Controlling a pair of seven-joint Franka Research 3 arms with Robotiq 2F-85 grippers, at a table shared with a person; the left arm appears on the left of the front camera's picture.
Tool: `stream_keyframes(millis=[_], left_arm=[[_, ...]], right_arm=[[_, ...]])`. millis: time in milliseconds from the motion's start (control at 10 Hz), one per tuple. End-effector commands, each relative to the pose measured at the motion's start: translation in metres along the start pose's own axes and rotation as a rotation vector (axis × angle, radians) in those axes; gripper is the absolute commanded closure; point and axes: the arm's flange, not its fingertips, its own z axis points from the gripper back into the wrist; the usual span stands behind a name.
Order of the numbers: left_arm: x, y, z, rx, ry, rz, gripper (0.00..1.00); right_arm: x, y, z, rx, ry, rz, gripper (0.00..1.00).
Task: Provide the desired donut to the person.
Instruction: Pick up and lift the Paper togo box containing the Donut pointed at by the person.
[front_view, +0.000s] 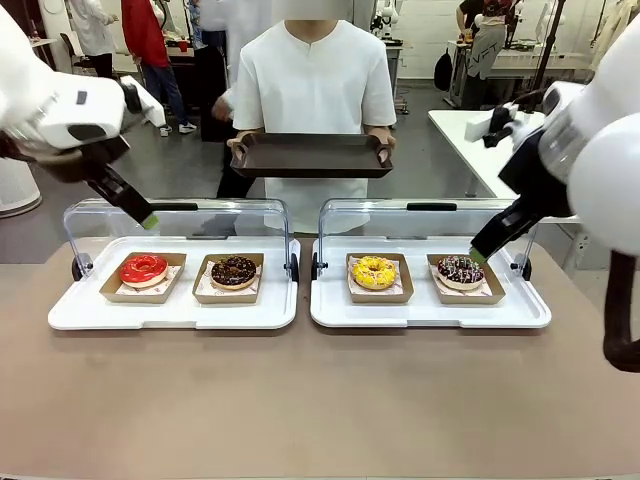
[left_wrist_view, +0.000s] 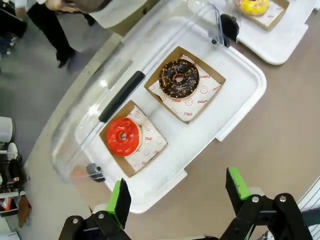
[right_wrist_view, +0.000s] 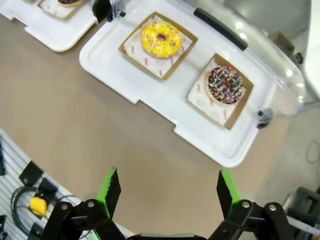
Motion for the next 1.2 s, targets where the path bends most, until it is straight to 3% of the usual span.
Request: stream_keyframes(millis=[0, 300, 400, 500, 1100], left_arm=[[-0.006, 0.015, 0.017, 0.011, 0.004, 0.003, 0.00], [-0.015, 0.022, 0.031, 0.020, 0.038, 0.017, 0.00], [-0.007, 0.017, 0.030, 0.008, -0.004, 0.034, 0.00], [-0.007, 0.017, 0.030, 0.008, -0.004, 0.034, 0.00], [-0.007, 0.017, 0.030, 0.008, -0.004, 0.034, 0.00]], right_arm=[[0.003, 0.007, 0.031, -0.049, 0.037, 0.006, 0.00], [0.002, 0.013, 0.065, -0.088, 0.008, 0.015, 0.00], [0.005, 0.014, 0.053, -0.198, -0.013, 0.020, 0.00], [0.002, 0.011, 0.067, -0.037, -0.007, 0.023, 0.00], [0.002, 0.011, 0.067, -0.037, -0.007, 0.023, 0.00]])
